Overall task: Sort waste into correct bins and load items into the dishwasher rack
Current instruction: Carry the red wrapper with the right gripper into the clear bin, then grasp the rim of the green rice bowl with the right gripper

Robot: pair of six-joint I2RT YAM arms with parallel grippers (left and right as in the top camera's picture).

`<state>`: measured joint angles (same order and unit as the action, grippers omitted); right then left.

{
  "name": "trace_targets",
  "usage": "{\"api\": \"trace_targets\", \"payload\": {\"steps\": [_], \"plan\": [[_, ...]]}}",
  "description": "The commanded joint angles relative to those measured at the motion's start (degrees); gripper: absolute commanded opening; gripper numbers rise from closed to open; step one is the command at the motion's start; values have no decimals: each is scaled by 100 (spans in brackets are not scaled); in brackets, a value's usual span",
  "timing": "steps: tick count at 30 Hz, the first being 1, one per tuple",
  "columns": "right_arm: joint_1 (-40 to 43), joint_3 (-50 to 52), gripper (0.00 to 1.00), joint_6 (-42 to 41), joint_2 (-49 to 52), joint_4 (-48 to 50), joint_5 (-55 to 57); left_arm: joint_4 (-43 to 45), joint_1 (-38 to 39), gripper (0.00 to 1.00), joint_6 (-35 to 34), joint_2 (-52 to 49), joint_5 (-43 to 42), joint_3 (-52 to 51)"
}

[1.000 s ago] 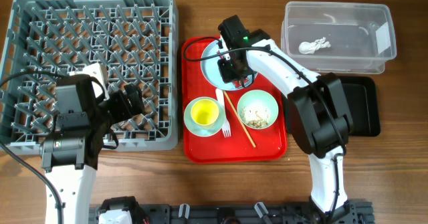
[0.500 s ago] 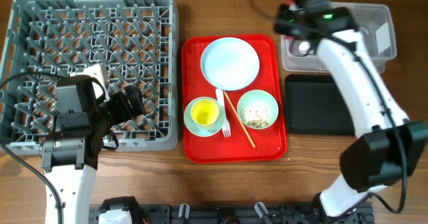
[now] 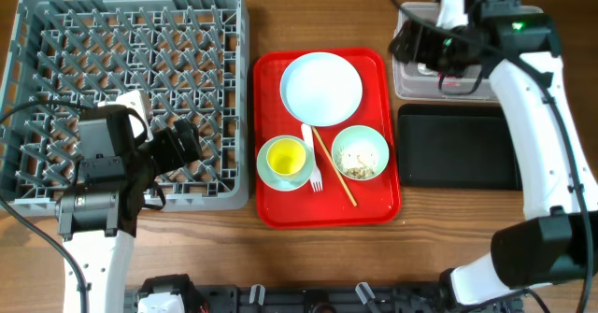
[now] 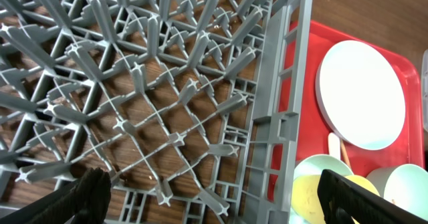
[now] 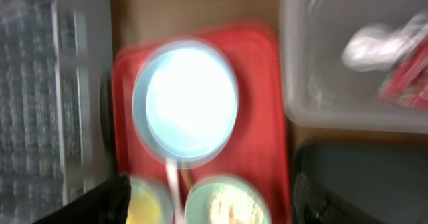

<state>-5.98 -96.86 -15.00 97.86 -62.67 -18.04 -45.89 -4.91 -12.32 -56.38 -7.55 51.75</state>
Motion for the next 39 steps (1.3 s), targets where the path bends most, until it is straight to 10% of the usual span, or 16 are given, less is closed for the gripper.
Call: {"api": "trace_targets", "payload": {"steps": [1, 15, 23, 39], "plan": [[-570, 505, 77, 66, -22, -190, -229, 15, -35, 100, -33, 7, -33, 98], [-2662, 2712, 59, -2271, 450, 1853, 1554, -33, -35, 100, -33, 7, -33, 98], [-2675, 2712, 30, -2573, 855, 2015, 1554, -50, -35, 100, -33, 7, -33, 98], [-2686, 2736, 19, -2865, 1027, 1786, 1550, -50, -35, 100, -33, 7, -33, 98]]}}
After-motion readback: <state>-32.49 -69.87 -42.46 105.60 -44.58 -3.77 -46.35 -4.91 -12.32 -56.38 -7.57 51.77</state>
